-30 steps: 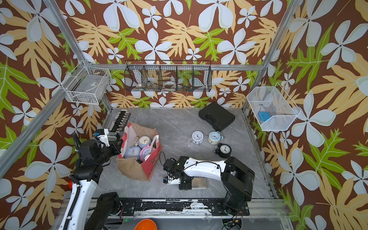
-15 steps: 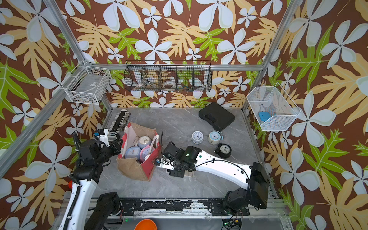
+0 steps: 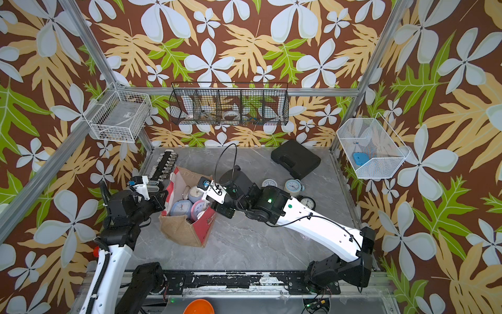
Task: Put the alarm clock into the canvas bag
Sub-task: Pick up the alarm from the center of the board, then place the alarm at the canvas bag.
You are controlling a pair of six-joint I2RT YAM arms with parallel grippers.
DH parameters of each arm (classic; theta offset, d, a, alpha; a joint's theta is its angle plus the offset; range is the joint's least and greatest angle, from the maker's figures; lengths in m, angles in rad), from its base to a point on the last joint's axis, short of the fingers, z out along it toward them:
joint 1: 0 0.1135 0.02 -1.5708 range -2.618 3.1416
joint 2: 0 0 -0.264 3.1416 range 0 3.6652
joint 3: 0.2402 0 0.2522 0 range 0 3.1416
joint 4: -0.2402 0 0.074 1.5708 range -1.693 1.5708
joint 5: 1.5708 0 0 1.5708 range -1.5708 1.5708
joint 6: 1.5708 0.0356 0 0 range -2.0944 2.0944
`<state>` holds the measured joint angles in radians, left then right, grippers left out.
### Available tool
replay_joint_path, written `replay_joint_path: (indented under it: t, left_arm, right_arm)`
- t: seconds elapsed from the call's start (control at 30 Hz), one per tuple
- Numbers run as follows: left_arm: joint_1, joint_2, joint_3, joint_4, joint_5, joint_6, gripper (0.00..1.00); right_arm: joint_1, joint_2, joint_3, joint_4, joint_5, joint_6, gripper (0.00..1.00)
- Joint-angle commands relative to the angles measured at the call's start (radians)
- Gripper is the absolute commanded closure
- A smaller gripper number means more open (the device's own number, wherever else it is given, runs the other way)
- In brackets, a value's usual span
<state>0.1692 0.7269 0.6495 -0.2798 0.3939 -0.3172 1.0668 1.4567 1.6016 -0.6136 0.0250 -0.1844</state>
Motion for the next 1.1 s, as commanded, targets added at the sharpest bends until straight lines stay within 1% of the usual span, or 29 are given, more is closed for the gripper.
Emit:
replay_joint_path:
  t: [0.0,0.27,0.37,0.6,0.77,0.97,1.07]
  left_arm:
    - [0.001,0.0,-0.001,0.01,0.013,-0.006,1.0]
    - [0.0,-0.012,-0.002,0.017,0.023,-0.006,1.0]
    - [0.0,-0.016,-0.004,0.023,0.024,-0.008,1.0]
    - [0.0,-0.02,-0.004,0.022,0.027,-0.005,1.0]
    - [0.001,-0.021,-0.004,0.022,0.027,-0.005,1.0]
    - [0.001,-0.024,-0.005,0.023,0.027,-0.005,1.0]
    - [0.0,-0.024,-0.004,0.022,0.03,-0.005,1.0]
  right_arm:
    - [0.0,0.013,0.057,0.098,0.003,0.008,0.64]
    - [0.0,0.167,0.27,0.092,-0.033,-0.024,0.66]
    - [0.0,0.228,0.323,0.108,-0.049,-0.033,0.66]
    - [0.001,0.395,0.463,0.08,-0.064,-0.08,0.68]
    - [-0.001,0.515,0.554,0.045,-0.036,-0.133,0.68]
    - [-0.01,0.68,0.673,-0.056,0.018,-0.194,0.69]
    - [-0.012,0.742,0.714,-0.108,0.071,-0.218,0.69]
